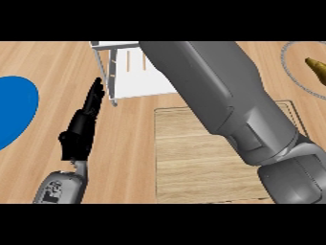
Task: Pick the croissant from the tray and place it in the tiered basket
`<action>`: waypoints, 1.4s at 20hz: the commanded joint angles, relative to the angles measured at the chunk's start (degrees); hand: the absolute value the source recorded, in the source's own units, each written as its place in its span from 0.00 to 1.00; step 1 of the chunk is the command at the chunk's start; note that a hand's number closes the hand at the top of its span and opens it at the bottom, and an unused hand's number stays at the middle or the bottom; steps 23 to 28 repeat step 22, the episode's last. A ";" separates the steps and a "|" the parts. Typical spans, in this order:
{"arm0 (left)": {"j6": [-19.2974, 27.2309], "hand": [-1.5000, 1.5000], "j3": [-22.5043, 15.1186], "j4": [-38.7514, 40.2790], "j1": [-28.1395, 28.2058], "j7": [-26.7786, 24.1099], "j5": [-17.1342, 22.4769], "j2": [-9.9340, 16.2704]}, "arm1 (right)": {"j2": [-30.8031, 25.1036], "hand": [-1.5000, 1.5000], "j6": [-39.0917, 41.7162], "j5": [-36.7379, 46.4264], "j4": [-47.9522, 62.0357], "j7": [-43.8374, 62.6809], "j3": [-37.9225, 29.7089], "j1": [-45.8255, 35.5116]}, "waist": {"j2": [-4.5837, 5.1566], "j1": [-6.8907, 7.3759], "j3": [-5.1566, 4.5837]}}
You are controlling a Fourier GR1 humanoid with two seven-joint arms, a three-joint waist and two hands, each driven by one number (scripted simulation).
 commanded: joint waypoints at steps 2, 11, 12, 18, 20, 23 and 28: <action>0.09 0.50 1.49 0.45 1.46 -1.25 0.44 0.88 | -0.34 0.00 -13.32 0.53 -2.23 2.04 -3.48 -0.54 | -0.36 -1.23 0.04; 1.27 0.50 2.35 -0.70 3.84 -0.94 0.42 0.74 | -5.64 0.00 -17.76 2.06 -13.22 9.10 -8.02 7.37 | -2.04 -5.65 0.21; 2.68 0.50 2.06 -0.53 4.96 -0.80 -0.60 0.13 | -3.98 0.00 -19.77 2.60 -15.59 10.24 -7.91 9.38 | -2.27 -6.05 0.23; 2.57 0.50 3.84 -2.95 6.30 0.96 0.51 1.28 | -9.11 0.00 -14.10 -0.69 -33.43 4.42 -9.14 25.80 | -2.75 -8.29 0.32; 1.55 0.50 5.11 -3.20 7.28 0.77 1.30 2.88 | -9.28 0.00 -12.93 -2.04 -39.77 4.73 -9.08 29.84 | -3.19 -9.33 0.33; 2.86 0.50 4.04 -4.01 6.51 2.24 0.27 1.60 | -10.07 0.00 -11.14 -4.59 -46.56 2.37 -8.71 35.63 | -3.21 -9.94 0.38; 2.86 0.50 4.04 -4.01 6.51 2.24 0.27 1.60 | -10.07 0.00 -11.14 -4.59 -46.56 2.37 -8.71 35.63 | -3.21 -9.94 0.38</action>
